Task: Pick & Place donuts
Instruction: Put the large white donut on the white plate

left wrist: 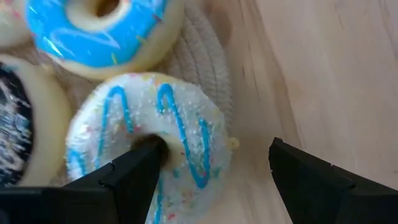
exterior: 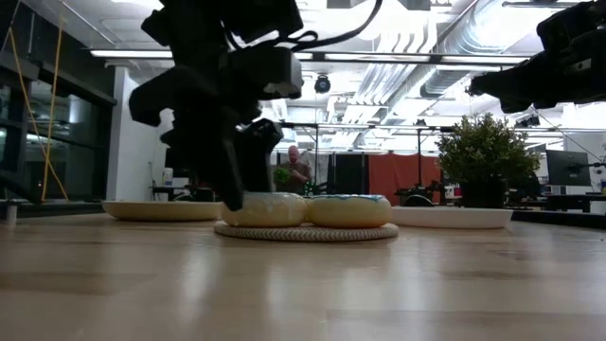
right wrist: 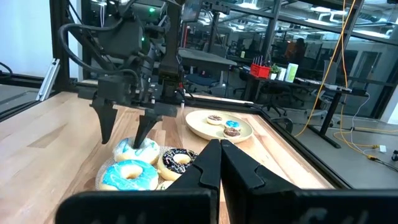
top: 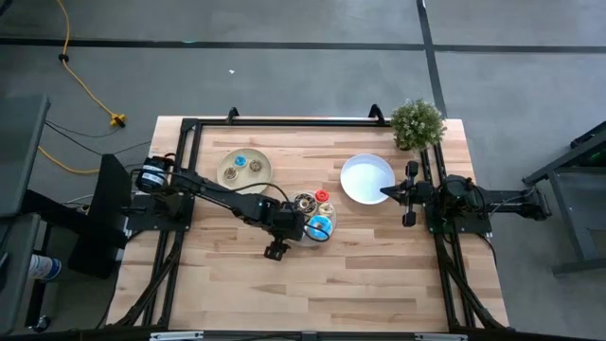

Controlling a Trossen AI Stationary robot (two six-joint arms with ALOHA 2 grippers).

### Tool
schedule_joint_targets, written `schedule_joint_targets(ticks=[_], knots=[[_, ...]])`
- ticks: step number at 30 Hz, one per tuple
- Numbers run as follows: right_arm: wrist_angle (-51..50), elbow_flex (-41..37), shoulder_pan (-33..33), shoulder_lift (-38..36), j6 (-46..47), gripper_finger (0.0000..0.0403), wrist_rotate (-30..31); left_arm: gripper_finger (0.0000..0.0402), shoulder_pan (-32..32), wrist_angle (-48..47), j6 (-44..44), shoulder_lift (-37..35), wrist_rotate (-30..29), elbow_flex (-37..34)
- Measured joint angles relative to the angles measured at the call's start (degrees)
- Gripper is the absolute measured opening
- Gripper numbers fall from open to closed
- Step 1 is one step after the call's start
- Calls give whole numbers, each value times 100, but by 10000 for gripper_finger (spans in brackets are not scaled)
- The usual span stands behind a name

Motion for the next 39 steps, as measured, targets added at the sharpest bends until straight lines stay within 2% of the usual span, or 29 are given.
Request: schedule_joint_targets(ticks=[4,29,32,39], knots=[[-4,0,0,0,-1,0,0,287,0,-50,7,0,-224,5],[-4,0,1,15,-2,0,0,286,-4,-67,-57,87,-524,10],[-4,0,0,15,0,0,0,273,-4,-76,-80,85,-526,10],[-5,0,0,18,0,0,0,215,-4,-85,-228,85,-436,10]])
